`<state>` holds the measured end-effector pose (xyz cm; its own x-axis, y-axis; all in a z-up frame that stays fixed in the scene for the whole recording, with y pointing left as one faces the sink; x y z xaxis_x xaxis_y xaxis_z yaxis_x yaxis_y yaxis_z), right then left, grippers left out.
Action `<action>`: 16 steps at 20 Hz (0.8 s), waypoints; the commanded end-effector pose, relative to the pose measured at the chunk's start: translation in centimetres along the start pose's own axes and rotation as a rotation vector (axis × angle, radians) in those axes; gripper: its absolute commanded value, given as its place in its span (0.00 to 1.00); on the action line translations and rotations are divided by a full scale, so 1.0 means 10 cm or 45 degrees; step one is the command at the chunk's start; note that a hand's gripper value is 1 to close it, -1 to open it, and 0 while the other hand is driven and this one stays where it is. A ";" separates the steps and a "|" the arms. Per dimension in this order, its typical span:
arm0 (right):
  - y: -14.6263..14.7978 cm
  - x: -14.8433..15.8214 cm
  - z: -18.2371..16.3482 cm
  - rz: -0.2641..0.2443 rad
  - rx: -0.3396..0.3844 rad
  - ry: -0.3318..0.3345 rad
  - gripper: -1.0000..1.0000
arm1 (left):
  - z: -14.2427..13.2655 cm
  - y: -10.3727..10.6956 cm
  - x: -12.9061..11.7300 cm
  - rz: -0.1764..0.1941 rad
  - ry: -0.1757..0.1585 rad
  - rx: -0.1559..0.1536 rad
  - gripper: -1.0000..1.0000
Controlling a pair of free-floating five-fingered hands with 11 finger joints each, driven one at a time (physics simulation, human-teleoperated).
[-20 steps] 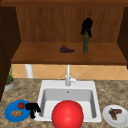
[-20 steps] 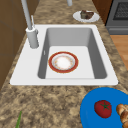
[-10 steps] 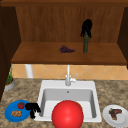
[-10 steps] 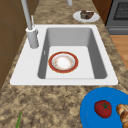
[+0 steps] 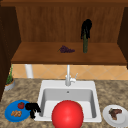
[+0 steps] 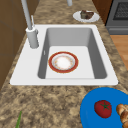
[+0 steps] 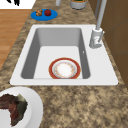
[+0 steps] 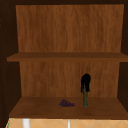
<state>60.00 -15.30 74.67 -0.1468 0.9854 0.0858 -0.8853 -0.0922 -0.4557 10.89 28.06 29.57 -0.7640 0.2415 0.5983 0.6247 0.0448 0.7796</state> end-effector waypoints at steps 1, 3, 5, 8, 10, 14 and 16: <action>0.06 -0.03 -0.01 -0.007 0.000 -0.006 1.00 | 0.00 0.00 0.00 0.000 0.000 0.000 0.50; 0.02 -0.06 0.03 -0.011 -0.059 -0.025 1.00 | 0.00 0.00 0.00 0.000 0.000 0.000 0.50; 0.01 -0.09 0.03 -0.012 -0.094 -0.027 1.00 | 0.00 0.00 0.00 0.000 0.000 0.000 0.50; -0.05 -0.10 0.09 -0.015 -0.083 -0.032 1.00 | 0.00 0.00 0.00 0.000 0.000 0.000 0.50; -0.06 -0.15 0.22 -0.025 -0.086 -0.046 1.00 | 0.00 0.00 0.00 0.000 0.000 0.000 0.50; -0.07 -0.26 0.50 -0.036 -0.114 -0.066 1.00 | 0.00 0.00 0.00 0.000 0.000 0.000 0.50; -0.08 -0.29 0.64 -0.036 -0.123 -0.067 1.00 | 0.00 0.00 0.00 0.000 0.000 0.000 0.50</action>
<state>59.15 -18.14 78.76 -0.1448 0.9817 0.1237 -0.8536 -0.0607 -0.5174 10.89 28.06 29.57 -0.7640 0.2415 0.5983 0.6247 0.0448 0.7796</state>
